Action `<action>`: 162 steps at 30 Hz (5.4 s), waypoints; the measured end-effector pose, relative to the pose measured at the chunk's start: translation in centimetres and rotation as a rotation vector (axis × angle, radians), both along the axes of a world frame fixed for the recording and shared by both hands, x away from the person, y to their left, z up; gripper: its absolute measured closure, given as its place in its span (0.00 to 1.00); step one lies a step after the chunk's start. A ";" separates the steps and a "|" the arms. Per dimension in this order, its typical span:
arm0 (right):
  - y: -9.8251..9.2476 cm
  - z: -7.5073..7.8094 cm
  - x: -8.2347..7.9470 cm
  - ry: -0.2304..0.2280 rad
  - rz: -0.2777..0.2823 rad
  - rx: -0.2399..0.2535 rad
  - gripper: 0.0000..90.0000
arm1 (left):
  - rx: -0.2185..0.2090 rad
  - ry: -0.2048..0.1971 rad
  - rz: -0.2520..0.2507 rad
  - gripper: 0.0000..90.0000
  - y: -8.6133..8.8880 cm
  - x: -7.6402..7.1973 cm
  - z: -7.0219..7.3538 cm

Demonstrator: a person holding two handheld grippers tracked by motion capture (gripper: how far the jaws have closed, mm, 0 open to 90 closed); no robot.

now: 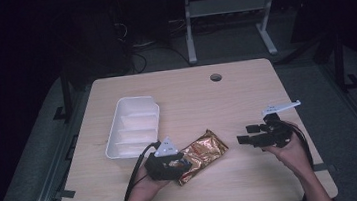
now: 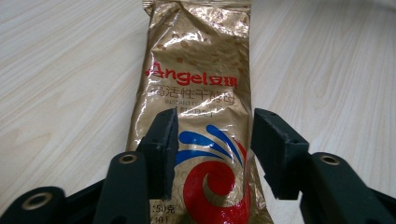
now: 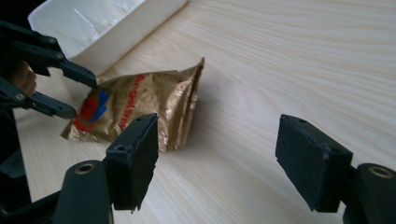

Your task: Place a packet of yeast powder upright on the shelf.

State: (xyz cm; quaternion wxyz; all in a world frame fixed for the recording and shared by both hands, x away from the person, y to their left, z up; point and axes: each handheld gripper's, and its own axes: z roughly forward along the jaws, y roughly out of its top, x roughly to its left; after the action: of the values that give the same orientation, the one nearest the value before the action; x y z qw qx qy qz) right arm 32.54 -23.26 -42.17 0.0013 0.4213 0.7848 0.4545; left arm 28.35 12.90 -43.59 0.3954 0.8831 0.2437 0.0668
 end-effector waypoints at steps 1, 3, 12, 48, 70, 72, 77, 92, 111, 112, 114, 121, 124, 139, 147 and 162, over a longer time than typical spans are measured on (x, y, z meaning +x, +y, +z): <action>0.0 0.0 0.0 0.000 0.000 0.000 0.33 | 0.000 0.000 0.000 0.58 0.0 0.0 0.0; 0.8 -0.2 0.6 0.012 0.012 0.007 0.34 | 0.006 0.000 -0.003 0.60 0.0 0.0 0.0; 3.4 -1.5 1.6 0.061 0.058 0.001 0.38 | 0.035 0.016 0.014 0.60 -0.1 0.3 -0.6; 6.1 -4.4 0.8 0.130 0.053 0.026 0.94 | 0.056 0.020 0.019 0.53 -0.6 0.2 -1.1; 5.5 2.8 -2.4 -0.132 0.166 -0.035 0.98 | -0.072 0.009 0.032 0.26 -1.3 0.5 0.9; 5.4 3.7 -2.7 -0.153 0.184 -0.034 0.99 | -0.089 0.020 0.028 0.23 -1.6 1.1 0.9; 5.1 6.1 -3.5 -0.220 0.231 -0.037 0.99 | -0.145 0.041 -0.002 0.21 -2.5 2.3 1.0; 5.2 9.1 -4.0 -0.293 0.331 -0.062 0.99 | -0.190 0.122 -0.192 0.48 -5.1 3.7 0.4; 3.3 6.2 -2.7 -0.240 0.262 0.010 0.59 | -0.106 0.085 -0.213 0.91 -5.0 2.6 -0.3; 3.2 5.8 -2.6 -0.231 0.253 0.015 0.57 | -0.103 0.087 -0.214 0.92 -5.1 2.6 -0.4; 2.9 4.9 -2.2 -0.212 0.234 0.024 0.57 | -0.100 0.094 -0.215 0.93 -5.2 2.5 -0.6; 1.9 3.2 -1.6 -0.162 0.187 0.089 0.76 | -0.122 0.115 -0.226 0.97 -5.2 2.4 -0.9; 2.1 2.9 -1.6 -0.160 0.186 0.063 0.88 | -0.116 0.115 -0.233 0.96 -5.2 2.4 -0.9; 4.6 6.0 -2.3 -0.248 0.343 0.083 0.97 | -0.177 0.163 -0.262 0.65 -4.9 2.7 -0.8; 5.2 6.0 -2.4 -0.269 0.331 0.076 0.81 | -0.148 0.143 -0.257 0.85 -4.7 2.4 -0.8; 4.9 2.5 -2.1 -0.177 0.309 0.124 0.67 | -0.164 0.145 -0.236 0.87 -4.5 2.1 -1.0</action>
State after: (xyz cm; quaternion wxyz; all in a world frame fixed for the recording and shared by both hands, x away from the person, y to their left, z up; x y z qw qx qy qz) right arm 30.48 -18.39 -39.64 -0.0252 0.2535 0.8074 0.5322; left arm 30.46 8.35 -44.59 0.4529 0.8728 0.1705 -0.0641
